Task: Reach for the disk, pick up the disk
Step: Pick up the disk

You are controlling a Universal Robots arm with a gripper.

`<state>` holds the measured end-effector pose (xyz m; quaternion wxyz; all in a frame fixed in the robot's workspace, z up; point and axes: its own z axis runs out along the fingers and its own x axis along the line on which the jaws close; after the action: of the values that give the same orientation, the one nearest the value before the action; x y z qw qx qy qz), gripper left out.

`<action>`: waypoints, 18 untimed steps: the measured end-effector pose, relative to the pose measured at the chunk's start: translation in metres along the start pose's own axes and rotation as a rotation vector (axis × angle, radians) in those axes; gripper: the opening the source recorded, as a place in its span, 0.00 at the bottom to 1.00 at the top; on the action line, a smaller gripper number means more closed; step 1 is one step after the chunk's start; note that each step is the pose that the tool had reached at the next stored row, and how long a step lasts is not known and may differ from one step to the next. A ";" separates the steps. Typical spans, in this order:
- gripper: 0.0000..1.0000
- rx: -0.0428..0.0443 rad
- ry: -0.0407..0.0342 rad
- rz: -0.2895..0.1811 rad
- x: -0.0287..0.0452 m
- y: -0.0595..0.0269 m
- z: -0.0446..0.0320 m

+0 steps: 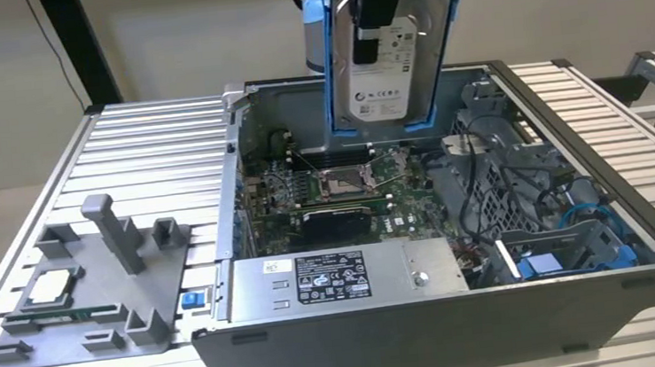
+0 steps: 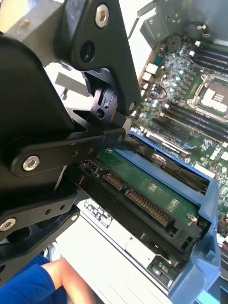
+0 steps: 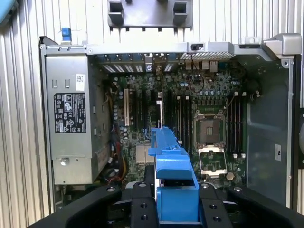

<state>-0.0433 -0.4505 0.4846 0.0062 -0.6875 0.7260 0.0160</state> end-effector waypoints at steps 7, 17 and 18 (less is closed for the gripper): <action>0.00 0.0000 -0.0001 0.000 0.0131 -0.0010 0.0002; 0.00 0.0000 -0.0001 0.000 0.0319 -0.0023 0.0005; 0.00 0.0001 -0.0001 0.000 0.0339 -0.0025 0.0005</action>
<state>-0.0426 -0.4844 0.4830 0.0063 -0.6874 0.7261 0.0160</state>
